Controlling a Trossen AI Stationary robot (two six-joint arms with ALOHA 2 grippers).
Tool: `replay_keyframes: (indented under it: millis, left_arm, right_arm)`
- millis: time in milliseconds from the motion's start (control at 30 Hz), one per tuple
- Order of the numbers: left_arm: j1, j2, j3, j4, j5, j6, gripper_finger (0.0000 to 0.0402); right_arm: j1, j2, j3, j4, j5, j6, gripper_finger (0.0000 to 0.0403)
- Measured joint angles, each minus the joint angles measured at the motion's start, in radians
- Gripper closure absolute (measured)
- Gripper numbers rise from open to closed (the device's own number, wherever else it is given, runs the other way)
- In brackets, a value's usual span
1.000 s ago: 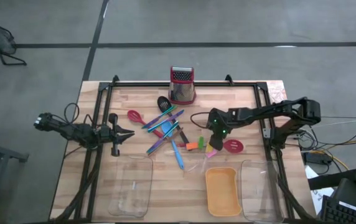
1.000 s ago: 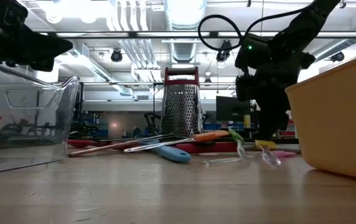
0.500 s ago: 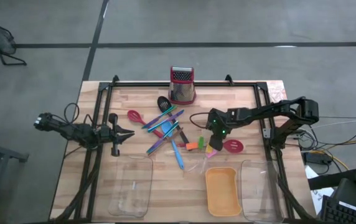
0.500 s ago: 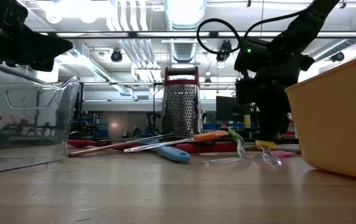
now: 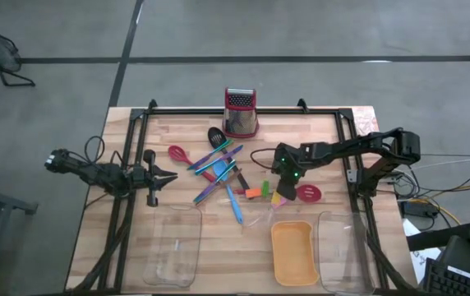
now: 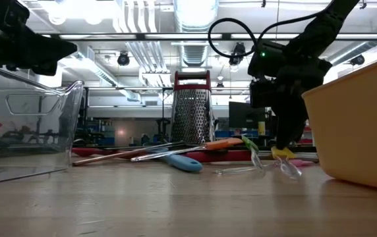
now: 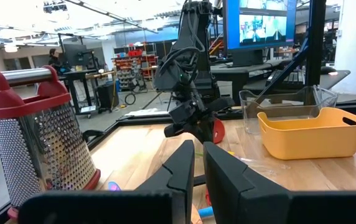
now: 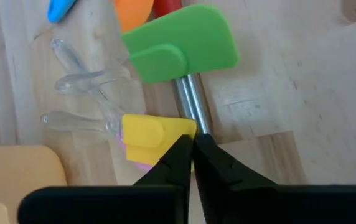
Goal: Pick & Place Kitchen Items
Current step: Put the yellow spatula into the yellow bin
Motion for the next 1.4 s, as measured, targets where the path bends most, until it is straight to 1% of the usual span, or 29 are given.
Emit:
replay_keyframes:
  millis: [367,933,1167,1400]
  left_arm:
    - [0.000,0.000,0.000,0.000,0.000,0.000,0.0360]
    - [0.000,0.000,0.000,0.000,0.000,0.000,0.0360]
    - [0.000,0.000,0.000,0.000,0.000,0.000,0.0360]
    - [0.000,0.000,0.000,0.000,0.000,0.000,0.0360]
  right_arm:
    - [0.000,-0.026,0.010,-0.007,-0.009,0.003,0.0395]
    - [0.002,-0.226,0.225,-0.281,-0.005,-0.032,0.0395]
    - [0.002,-0.272,0.285,-0.350,-0.003,-0.037,0.0395]
    - [0.002,-0.289,0.335,-0.428,-0.005,-0.049,0.0395]
